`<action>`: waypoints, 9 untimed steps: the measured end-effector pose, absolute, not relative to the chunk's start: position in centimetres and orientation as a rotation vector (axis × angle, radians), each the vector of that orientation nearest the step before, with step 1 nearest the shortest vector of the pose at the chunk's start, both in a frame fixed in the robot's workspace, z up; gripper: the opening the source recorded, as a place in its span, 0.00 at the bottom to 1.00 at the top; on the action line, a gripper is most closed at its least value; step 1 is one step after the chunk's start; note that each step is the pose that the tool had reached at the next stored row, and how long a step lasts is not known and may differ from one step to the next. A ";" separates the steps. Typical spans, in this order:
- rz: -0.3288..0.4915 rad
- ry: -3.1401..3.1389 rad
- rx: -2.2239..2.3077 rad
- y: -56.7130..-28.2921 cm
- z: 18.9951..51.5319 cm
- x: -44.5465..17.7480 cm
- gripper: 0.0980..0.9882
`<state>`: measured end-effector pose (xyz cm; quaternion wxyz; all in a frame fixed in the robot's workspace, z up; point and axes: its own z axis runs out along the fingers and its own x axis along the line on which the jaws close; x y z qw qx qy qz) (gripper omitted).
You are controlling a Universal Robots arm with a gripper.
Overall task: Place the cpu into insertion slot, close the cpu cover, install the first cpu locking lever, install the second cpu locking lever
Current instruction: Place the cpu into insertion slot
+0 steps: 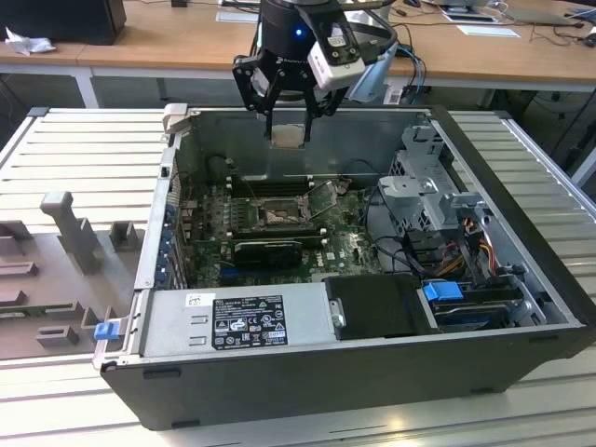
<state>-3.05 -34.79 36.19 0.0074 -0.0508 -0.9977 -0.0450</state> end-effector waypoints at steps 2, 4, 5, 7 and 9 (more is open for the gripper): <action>-0.141 -3.119 -0.165 -34.8 36.2 -3.1 0.48; -0.141 -3.119 -0.171 -34.8 36.2 -3.1 0.48; -0.141 -3.119 -0.174 -34.8 36.2 -3.1 0.48; -0.141 -3.119 -0.178 -34.8 36.2 -3.1 0.48; -0.141 -3.119 -0.182 -34.8 36.2 -3.1 0.48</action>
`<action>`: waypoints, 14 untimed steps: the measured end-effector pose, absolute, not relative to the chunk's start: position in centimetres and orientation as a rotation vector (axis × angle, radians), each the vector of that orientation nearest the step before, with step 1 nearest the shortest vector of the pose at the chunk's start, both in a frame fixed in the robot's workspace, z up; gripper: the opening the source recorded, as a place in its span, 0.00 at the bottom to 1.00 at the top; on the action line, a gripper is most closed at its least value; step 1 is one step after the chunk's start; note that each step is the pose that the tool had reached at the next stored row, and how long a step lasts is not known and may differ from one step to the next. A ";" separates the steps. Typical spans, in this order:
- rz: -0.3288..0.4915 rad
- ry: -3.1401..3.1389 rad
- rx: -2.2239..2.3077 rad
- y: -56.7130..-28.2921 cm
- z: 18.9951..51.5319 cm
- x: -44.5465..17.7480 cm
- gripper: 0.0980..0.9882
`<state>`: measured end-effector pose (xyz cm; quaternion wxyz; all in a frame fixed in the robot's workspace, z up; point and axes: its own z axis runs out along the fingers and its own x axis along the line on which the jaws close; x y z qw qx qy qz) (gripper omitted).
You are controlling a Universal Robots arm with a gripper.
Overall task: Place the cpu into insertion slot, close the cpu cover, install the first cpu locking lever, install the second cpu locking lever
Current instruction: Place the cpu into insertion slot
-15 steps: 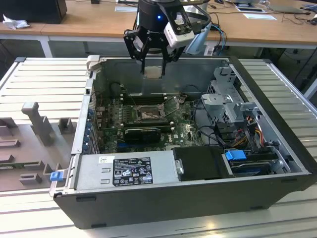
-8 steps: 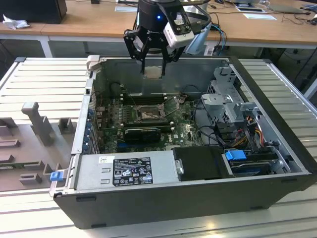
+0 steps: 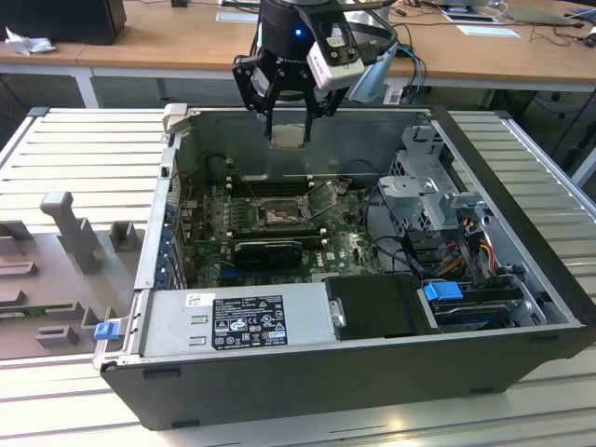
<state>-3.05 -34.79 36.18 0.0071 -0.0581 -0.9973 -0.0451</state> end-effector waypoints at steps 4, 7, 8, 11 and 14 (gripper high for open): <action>-0.141 -3.119 -0.190 -34.8 36.2 -3.1 0.48; -0.141 -3.119 -0.196 -34.8 36.2 -3.1 0.48; -0.141 -3.118 -0.198 -34.8 36.2 -3.1 0.48; -0.141 -3.118 -0.204 -34.8 36.2 -3.1 0.48; -0.141 -3.118 -0.212 -34.8 36.2 -3.1 0.48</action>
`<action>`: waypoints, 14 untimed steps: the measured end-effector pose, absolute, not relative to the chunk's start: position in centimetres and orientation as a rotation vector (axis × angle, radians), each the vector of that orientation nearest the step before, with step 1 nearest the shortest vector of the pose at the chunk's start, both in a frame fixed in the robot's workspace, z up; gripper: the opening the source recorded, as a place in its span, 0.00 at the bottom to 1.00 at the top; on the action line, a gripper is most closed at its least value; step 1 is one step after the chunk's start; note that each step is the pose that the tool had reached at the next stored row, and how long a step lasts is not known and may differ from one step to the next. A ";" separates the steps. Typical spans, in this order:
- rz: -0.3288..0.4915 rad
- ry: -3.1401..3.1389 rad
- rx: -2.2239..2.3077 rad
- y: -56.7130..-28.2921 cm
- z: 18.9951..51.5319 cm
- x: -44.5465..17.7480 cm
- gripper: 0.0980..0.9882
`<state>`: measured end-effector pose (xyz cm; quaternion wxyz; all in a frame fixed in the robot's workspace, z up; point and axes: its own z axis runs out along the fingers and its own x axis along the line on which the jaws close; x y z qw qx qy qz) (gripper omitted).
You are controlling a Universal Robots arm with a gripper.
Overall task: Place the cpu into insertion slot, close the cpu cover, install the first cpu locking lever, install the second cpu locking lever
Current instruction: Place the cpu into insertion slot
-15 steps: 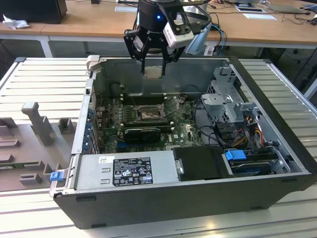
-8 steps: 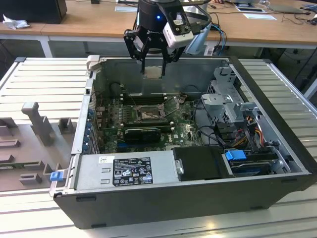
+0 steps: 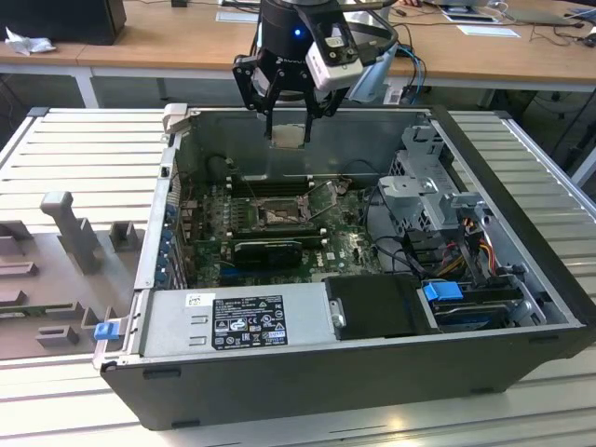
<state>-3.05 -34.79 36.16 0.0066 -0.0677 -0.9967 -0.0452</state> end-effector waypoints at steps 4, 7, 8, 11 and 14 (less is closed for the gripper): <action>-0.141 -3.118 -0.219 -34.8 36.2 -3.1 0.48; -0.141 -3.117 -0.225 -34.8 36.2 -3.1 0.48; -0.141 -3.117 -0.227 -34.8 36.2 -3.1 0.48; -0.141 -3.117 -0.233 -34.8 36.2 -3.1 0.48; -0.142 -3.117 -0.239 -34.8 36.2 -3.1 0.48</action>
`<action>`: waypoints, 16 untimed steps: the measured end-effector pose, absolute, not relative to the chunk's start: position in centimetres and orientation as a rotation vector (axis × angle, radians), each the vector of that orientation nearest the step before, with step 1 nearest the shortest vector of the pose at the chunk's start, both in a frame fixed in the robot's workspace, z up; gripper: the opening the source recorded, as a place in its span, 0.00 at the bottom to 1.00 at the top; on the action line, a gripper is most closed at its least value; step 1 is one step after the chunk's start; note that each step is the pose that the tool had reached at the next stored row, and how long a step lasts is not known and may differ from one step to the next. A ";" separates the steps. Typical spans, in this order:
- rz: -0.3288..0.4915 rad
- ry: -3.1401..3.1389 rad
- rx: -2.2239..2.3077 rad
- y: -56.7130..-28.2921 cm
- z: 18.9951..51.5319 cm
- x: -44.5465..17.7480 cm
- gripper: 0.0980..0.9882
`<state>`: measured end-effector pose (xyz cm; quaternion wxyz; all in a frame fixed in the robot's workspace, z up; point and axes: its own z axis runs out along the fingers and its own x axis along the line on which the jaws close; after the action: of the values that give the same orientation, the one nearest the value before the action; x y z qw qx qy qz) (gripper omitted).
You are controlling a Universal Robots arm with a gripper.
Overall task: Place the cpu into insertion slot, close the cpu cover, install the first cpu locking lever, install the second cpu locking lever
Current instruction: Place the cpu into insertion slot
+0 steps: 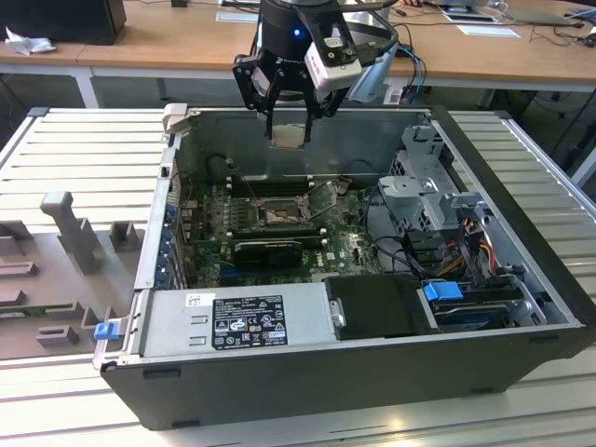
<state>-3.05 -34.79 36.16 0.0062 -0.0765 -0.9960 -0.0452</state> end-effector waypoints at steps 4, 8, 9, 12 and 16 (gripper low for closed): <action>-0.142 -3.116 -0.251 -34.8 36.2 -3.1 0.48; -0.142 -3.116 -0.261 -34.8 36.2 -3.1 0.48; -0.142 -3.115 -0.264 -34.8 36.2 -3.1 0.48; -0.142 -3.115 -0.271 -34.8 36.2 -3.1 0.48; -0.142 -3.114 -0.281 -34.8 36.2 -3.1 0.48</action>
<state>-3.05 -34.79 36.15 0.0056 -0.0898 -0.9949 -0.0453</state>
